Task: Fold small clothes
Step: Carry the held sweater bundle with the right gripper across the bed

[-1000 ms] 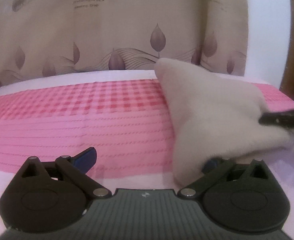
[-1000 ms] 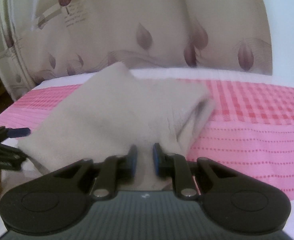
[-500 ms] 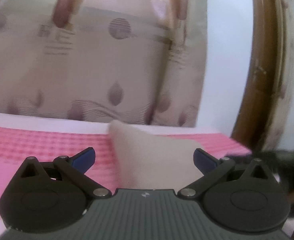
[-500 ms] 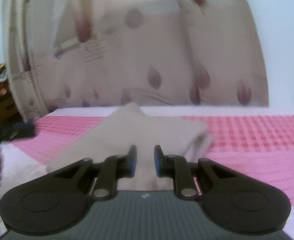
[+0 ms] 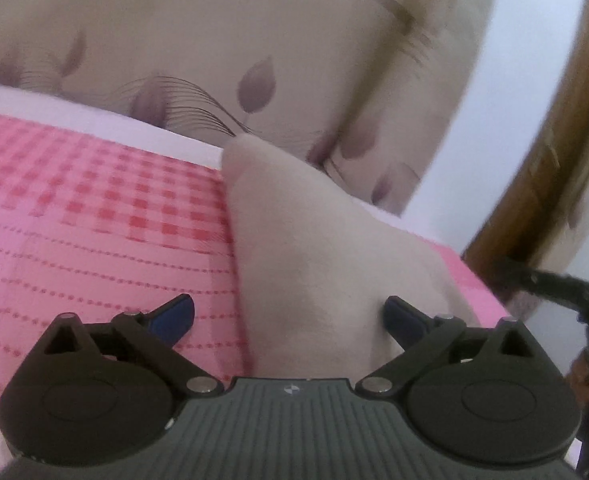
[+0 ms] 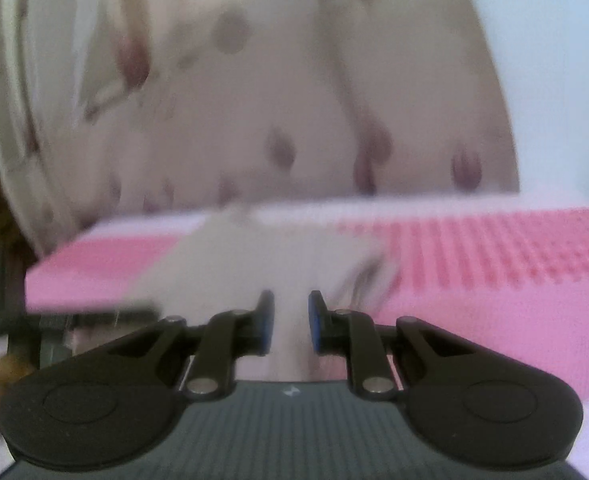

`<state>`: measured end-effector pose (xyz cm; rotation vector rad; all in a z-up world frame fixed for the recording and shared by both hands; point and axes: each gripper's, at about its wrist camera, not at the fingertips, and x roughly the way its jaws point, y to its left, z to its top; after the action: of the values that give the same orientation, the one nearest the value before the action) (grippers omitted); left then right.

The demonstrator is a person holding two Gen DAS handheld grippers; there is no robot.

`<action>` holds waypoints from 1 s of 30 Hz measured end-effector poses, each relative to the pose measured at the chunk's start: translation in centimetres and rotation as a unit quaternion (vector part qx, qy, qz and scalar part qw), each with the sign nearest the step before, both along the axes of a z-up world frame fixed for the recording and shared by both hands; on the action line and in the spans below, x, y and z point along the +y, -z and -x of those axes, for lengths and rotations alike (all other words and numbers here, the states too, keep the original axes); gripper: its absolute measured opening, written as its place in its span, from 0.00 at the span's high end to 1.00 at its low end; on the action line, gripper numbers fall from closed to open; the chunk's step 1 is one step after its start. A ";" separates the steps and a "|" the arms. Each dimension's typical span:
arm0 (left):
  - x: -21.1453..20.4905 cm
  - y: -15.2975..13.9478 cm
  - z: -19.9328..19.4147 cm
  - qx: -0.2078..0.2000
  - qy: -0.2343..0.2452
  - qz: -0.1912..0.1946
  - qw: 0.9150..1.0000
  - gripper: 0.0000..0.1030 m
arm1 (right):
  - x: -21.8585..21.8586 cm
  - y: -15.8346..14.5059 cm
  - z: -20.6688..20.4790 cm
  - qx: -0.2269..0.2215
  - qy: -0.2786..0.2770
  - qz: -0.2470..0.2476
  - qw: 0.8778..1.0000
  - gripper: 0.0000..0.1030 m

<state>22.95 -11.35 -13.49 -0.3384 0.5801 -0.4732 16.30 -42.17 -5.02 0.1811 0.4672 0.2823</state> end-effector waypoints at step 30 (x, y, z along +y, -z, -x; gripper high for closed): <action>-1.9 -1.1 1.2 -0.044 -0.029 -0.090 0.995 0.00 | 6.7 5.3 -7.0 -0.027 -0.007 0.138 0.990 0.81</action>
<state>21.72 -13.27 -12.37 -0.1610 0.5217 -0.3737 23.25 -35.45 -10.35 -0.0996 0.4484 0.2335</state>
